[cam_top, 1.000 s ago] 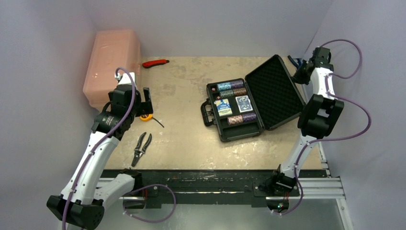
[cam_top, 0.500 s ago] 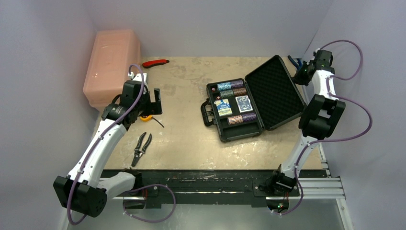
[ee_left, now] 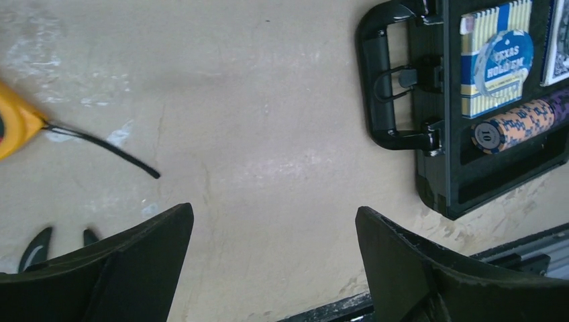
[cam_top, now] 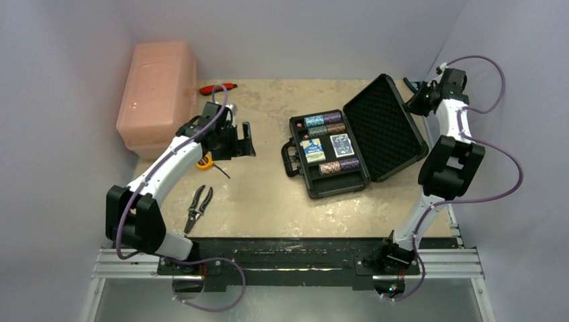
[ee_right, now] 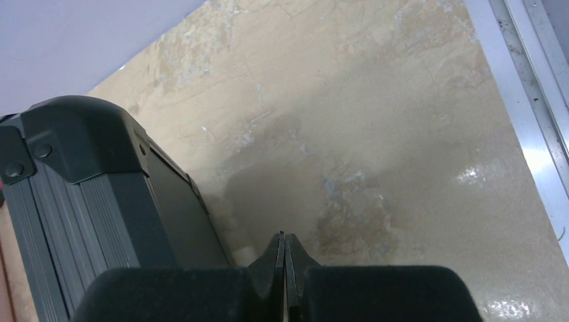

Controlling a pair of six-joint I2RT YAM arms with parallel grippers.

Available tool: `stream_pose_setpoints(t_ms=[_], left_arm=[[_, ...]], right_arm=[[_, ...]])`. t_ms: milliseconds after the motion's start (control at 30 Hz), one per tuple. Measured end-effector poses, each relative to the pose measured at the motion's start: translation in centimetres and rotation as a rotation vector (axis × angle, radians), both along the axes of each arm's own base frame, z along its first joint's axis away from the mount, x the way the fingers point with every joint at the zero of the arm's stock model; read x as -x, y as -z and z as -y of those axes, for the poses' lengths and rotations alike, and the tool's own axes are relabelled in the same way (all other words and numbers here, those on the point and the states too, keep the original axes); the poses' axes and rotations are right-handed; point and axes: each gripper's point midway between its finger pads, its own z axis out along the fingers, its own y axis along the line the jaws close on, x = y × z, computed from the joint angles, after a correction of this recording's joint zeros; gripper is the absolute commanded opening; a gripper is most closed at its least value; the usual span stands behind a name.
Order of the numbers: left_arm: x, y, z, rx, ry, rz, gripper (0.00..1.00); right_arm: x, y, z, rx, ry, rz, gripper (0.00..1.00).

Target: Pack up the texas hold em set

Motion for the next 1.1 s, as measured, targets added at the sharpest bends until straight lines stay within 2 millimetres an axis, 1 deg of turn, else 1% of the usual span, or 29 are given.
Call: stream_pose_setpoints(t_ms=[100,267,367,500,700,800,867,933,967,1100], left_arm=[[-0.3,0.2,2.3,0.022,0.046,-0.012,0.89],[-1.0,-0.9,6.7,0.079,0.136,0.008,0.88],[-1.5,-1.3,8.7,0.111,0.175,0.018,0.87],[-2.2,-1.6,10.5,0.142,0.198,0.018,0.86],[-2.9,-1.8,12.1,0.183,0.231,0.018,0.81],[-3.1,-2.2,13.3,0.212,0.26,0.016,0.79],[-3.3,-2.6,14.6,0.242,0.28,0.02,0.75],[-3.5,-2.7,15.8,0.272,0.3,0.02,0.71],[-3.6,-2.8,16.8,0.3,0.313,0.014,0.69],[-3.7,-2.8,19.9,0.383,0.35,-0.018,0.63]], right_arm=[[0.0,-0.8,-0.9,0.003,-0.017,0.017,0.0],[-0.1,-2.4,-2.8,0.014,-0.054,0.051,0.0],[-0.4,-3.2,-3.9,0.02,-0.076,0.073,0.0],[-0.4,-3.9,-4.9,0.022,-0.097,0.087,0.0],[-0.3,-4.6,-6.6,0.021,-0.131,0.099,0.0],[0.1,-3.9,-8.5,0.01,-0.166,0.069,0.0],[0.9,-2.8,-10.3,-0.005,-0.2,0.027,0.0],[1.5,-2.1,-11.7,-0.019,-0.229,-0.003,0.0],[1.8,-1.8,-12.5,-0.026,-0.246,-0.016,0.0],[2.1,-1.6,-14.0,-0.03,-0.275,-0.029,0.0]])
